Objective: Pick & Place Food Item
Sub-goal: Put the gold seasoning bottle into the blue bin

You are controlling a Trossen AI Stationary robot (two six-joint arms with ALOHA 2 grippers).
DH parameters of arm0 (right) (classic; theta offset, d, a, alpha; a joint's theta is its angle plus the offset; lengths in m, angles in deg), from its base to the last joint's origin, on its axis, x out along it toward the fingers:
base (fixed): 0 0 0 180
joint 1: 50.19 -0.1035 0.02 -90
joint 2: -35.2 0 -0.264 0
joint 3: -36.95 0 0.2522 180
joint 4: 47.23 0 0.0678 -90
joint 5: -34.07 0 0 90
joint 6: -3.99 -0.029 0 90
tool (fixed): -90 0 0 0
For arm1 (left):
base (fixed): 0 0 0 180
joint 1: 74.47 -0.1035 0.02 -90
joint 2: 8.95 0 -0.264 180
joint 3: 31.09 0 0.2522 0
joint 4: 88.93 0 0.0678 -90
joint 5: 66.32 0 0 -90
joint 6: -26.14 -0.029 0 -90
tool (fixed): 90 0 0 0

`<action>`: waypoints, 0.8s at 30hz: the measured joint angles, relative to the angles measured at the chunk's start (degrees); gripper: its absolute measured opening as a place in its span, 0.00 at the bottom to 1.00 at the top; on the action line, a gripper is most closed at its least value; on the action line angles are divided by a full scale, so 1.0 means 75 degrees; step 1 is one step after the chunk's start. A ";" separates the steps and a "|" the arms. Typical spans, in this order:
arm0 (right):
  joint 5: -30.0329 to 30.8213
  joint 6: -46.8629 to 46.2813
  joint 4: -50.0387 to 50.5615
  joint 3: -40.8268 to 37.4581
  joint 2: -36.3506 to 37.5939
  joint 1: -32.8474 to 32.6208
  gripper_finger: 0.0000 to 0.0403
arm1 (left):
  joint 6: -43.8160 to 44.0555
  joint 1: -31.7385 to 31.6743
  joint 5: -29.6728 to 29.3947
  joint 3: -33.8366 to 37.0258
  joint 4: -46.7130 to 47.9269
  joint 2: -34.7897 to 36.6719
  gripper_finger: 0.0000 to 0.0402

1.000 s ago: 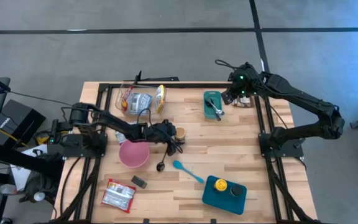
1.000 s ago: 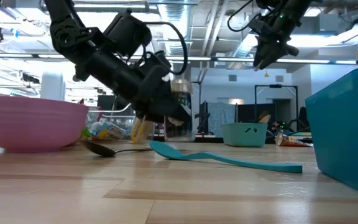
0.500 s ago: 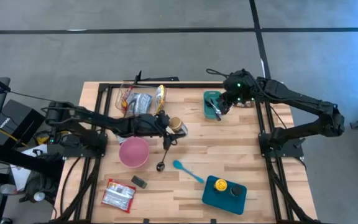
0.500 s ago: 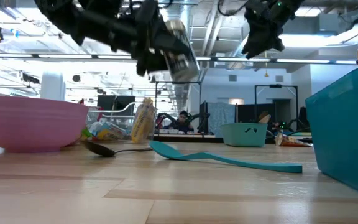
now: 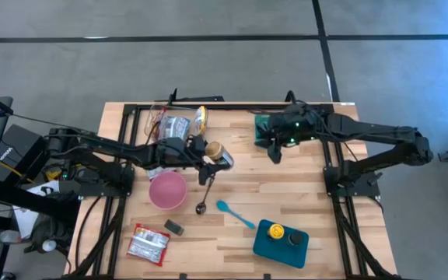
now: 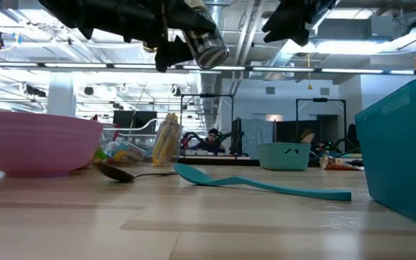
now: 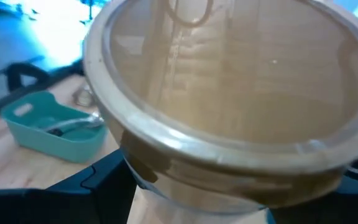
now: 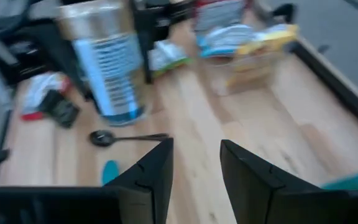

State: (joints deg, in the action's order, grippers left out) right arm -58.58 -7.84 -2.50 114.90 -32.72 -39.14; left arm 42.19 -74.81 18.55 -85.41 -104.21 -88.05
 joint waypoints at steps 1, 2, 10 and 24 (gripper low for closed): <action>-0.0130 0.0030 -0.0158 -0.0087 0.0000 -0.0027 0.31 | 0.0105 0.0003 0.0080 0.0000 0.0056 -0.0035 0.70; -0.0260 0.0038 -0.0348 -0.0190 0.0003 -0.0030 0.31 | 0.0196 0.0003 0.0148 0.0000 0.0167 -0.0058 0.70; -0.1206 -0.0274 -0.1117 -0.1244 0.0002 0.0223 0.31 | 0.0794 0.0003 0.0753 0.0008 0.0464 -0.0230 0.70; -0.1676 -0.0627 -0.1912 -0.1569 0.0002 0.0216 0.31 | 0.1189 0.0114 0.0937 0.0003 -0.0026 -0.1100 0.70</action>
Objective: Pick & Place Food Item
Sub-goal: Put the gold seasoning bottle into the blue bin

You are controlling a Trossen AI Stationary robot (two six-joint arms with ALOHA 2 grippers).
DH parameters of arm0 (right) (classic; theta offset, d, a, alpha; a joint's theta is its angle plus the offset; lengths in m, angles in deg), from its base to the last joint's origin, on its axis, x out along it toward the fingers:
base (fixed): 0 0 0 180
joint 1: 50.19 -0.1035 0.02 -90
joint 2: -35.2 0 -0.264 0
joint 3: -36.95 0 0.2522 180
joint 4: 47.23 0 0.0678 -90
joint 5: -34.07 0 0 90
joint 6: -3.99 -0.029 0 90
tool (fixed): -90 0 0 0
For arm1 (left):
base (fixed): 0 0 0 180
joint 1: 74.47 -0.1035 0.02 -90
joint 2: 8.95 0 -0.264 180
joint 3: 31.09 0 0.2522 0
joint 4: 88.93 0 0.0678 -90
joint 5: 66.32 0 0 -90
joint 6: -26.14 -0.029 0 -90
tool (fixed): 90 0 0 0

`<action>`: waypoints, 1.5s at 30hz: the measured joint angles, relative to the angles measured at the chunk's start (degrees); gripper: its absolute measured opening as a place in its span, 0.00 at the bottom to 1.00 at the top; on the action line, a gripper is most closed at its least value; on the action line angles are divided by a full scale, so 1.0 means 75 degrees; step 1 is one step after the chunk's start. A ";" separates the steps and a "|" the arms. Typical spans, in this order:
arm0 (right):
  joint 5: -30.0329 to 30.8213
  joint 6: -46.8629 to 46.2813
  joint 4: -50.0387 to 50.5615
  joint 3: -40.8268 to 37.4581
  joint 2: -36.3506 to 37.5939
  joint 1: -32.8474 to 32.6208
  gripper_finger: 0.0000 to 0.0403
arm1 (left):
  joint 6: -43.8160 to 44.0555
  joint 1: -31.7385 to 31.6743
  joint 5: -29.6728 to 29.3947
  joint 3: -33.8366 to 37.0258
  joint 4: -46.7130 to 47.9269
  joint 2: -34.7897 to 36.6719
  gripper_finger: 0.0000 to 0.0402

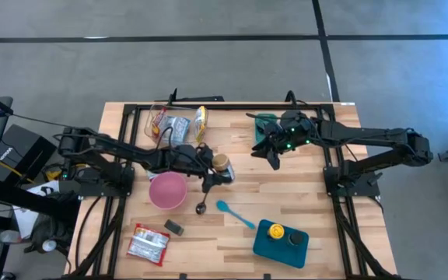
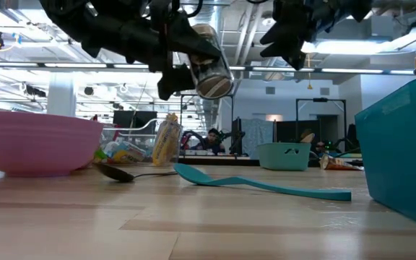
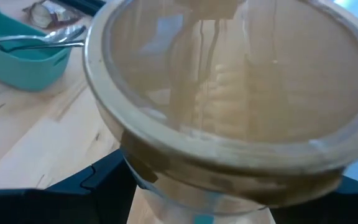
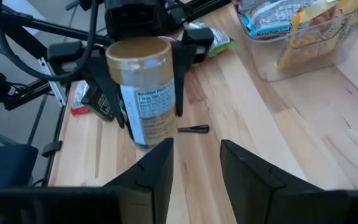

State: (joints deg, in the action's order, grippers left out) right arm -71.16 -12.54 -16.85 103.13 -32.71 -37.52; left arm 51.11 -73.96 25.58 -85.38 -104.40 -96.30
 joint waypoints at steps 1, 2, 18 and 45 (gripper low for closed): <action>0.0000 0.0000 -0.0025 0.0000 0.0001 -0.0004 0.31 | 0.0000 0.0003 0.0002 0.0000 -0.0136 -0.0056 0.70; 0.0000 -0.0002 -0.0070 0.0000 0.0000 -0.0010 0.31 | 0.0015 0.0003 0.0002 0.0000 -0.0252 -0.0106 0.70; -0.0209 -0.0520 -0.0524 0.0003 0.0001 -0.0045 0.49 | 0.0117 -0.0144 0.0518 -0.1183 -0.0091 -0.1077 0.70; -0.0362 -0.0600 -0.1290 0.0015 -0.0517 -0.0643 0.88 | 0.0304 -0.0265 0.0903 -0.1883 0.0130 -0.1224 0.70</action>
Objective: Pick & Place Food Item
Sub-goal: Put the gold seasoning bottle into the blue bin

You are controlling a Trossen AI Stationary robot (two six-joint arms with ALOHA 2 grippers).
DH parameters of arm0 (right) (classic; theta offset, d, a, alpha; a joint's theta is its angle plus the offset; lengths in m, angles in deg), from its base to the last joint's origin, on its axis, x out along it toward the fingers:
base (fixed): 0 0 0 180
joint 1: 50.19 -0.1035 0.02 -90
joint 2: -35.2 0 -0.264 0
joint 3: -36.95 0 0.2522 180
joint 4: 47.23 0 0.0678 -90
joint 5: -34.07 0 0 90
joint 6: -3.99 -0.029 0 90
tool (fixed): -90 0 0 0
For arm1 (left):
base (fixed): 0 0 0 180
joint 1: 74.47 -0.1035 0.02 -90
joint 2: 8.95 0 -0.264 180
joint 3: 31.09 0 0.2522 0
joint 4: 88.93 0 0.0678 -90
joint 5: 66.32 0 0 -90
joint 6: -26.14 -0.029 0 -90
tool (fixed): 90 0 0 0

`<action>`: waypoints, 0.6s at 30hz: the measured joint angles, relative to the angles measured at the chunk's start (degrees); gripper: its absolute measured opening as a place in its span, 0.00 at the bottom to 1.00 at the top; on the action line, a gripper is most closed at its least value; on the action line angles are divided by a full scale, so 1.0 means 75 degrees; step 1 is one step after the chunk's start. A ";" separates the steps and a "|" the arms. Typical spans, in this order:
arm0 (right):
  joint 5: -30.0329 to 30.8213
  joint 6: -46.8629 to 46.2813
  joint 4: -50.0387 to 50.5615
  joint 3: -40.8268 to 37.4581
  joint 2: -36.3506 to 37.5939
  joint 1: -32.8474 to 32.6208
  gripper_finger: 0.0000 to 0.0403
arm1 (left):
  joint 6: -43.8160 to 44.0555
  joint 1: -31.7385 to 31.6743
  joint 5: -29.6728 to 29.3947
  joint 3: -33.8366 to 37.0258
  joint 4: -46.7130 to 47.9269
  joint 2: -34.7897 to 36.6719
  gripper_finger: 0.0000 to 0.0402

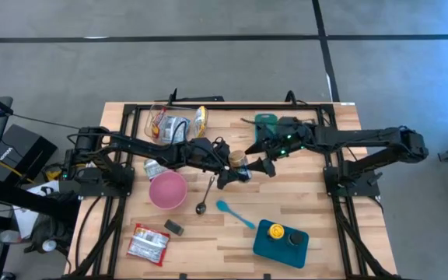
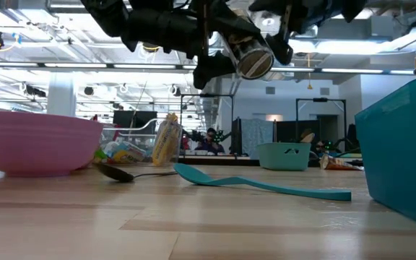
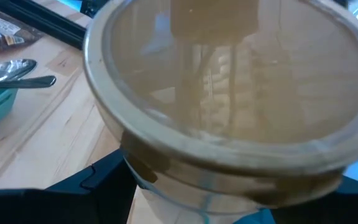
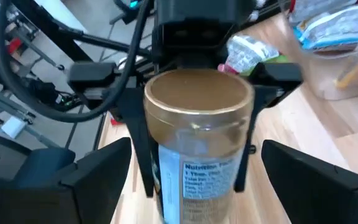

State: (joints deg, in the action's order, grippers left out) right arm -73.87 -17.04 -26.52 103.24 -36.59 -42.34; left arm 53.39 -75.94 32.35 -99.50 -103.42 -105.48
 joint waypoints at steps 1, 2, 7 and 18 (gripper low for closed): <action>-0.0002 0.0003 -0.0049 0.0000 -0.0134 -0.0039 0.88 | 0.0022 0.0000 -0.0001 0.0000 0.0000 0.0000 0.70; -0.0019 0.0001 -0.0093 0.0000 -0.0259 -0.0071 0.88 | 0.0025 0.0000 -0.0001 0.0000 -0.0002 0.0000 0.70; -0.0389 -0.0276 -0.0464 0.0000 -0.0642 -0.0080 0.88 | 0.0028 0.0014 0.0001 0.0000 0.0073 0.0000 0.70; -0.0402 -0.0347 -0.0998 -0.0003 -0.0717 -0.0031 0.88 | 0.0033 0.0015 0.0083 0.0003 0.0373 0.0006 0.70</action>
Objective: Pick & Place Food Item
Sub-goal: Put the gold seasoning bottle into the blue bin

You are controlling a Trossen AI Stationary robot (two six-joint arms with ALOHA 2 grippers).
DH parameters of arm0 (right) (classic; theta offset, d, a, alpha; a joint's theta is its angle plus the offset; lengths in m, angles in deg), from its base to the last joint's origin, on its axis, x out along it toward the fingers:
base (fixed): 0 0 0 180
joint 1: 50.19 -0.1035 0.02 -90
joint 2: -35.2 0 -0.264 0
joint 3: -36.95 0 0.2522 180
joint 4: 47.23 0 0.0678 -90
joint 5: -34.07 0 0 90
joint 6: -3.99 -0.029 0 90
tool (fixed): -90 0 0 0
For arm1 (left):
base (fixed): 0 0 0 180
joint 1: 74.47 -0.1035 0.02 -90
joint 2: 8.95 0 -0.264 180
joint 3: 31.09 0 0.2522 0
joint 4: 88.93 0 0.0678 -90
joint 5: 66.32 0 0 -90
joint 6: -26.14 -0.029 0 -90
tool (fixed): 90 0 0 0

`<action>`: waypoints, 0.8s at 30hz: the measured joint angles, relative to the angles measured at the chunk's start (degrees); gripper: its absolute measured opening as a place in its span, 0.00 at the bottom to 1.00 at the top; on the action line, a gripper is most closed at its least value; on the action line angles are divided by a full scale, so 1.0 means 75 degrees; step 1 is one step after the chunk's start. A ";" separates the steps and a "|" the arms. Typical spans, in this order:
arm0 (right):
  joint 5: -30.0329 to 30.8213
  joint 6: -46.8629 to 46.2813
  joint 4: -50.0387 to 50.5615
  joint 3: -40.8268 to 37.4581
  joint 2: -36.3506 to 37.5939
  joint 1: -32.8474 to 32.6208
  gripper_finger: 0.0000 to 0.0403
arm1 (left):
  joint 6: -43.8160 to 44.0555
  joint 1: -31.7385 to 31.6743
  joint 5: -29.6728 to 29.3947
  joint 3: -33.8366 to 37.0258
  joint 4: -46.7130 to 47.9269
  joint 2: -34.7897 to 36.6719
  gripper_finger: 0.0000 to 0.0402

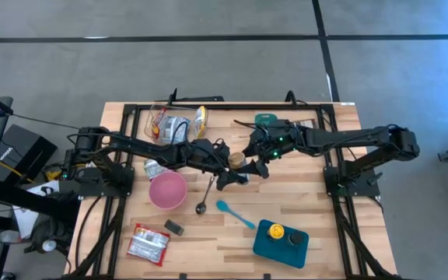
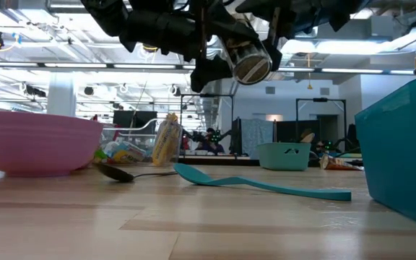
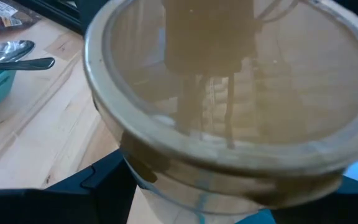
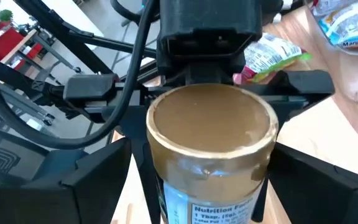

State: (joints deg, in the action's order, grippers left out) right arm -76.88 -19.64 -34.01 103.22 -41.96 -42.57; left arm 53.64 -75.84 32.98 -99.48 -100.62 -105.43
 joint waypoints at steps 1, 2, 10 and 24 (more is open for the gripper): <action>0.0003 0.0000 -0.0011 0.0000 0.0002 0.0000 0.88 | -0.0003 0.0000 -0.0003 0.0000 0.0010 0.0000 0.70; 0.0006 0.0000 -0.0011 0.0000 0.0002 0.0000 0.88 | -0.0003 0.0000 -0.0002 0.0000 0.0026 0.0000 0.70; 0.0193 0.0003 -0.0009 0.0000 0.0002 -0.0023 0.86 | 0.0000 0.0000 -0.0011 0.0000 0.0029 0.0000 0.70; 0.0227 0.0026 0.0299 0.0003 0.0002 -0.0163 0.77 | 0.0002 -0.0012 0.0009 0.0003 0.0014 0.0000 0.70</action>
State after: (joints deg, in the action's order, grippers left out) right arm -75.18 -19.45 -31.76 103.24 -41.95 -43.80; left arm 53.66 -75.92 33.05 -99.46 -100.52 -105.43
